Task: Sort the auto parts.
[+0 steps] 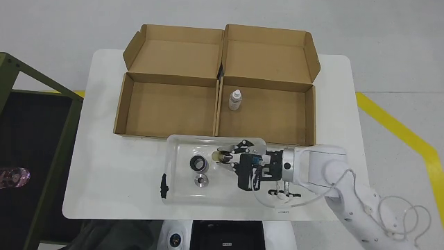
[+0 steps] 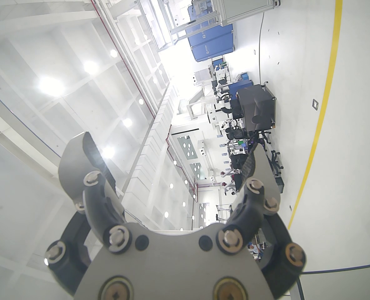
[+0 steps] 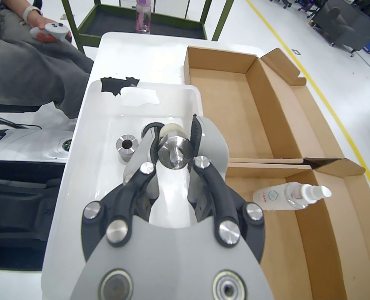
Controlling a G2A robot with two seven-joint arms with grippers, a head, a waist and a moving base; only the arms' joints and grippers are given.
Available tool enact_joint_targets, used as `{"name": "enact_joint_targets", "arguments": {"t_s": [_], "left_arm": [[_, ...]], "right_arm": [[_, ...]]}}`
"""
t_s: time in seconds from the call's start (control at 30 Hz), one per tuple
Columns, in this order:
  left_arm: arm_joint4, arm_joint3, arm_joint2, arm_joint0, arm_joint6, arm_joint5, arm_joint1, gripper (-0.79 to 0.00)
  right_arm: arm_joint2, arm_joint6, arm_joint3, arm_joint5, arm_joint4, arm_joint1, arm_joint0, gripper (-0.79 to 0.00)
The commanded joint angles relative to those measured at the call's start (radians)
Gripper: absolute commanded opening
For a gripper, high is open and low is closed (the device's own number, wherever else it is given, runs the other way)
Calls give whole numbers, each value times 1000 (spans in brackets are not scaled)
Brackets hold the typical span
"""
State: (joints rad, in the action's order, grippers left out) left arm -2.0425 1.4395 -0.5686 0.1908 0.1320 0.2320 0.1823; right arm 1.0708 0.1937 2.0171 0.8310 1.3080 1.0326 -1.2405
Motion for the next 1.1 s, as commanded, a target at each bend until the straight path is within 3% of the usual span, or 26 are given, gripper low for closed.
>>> {"name": "enact_joint_targets", "arguments": {"t_s": [0.0, 0.43, 0.8, 1.07], "left_arm": [[0, 0, 0, 0, 0, 0, 0, 0], [0, 0, 0, 0, 0, 0, 0, 0], [0, 0, 0, 0, 0, 0, 0, 0], [0, 0, 0, 0, 0, 0, 0, 0]], "right_arm": [[21, -38, 1, -8, 3, -2, -8, -785], [124, -210, -13, -61, -7, -10, -45, -785], [150, -198, -50, -93, -44, -8, -23, -785], [142, -114, -108, -107, -81, -3, 29, -785]]}}
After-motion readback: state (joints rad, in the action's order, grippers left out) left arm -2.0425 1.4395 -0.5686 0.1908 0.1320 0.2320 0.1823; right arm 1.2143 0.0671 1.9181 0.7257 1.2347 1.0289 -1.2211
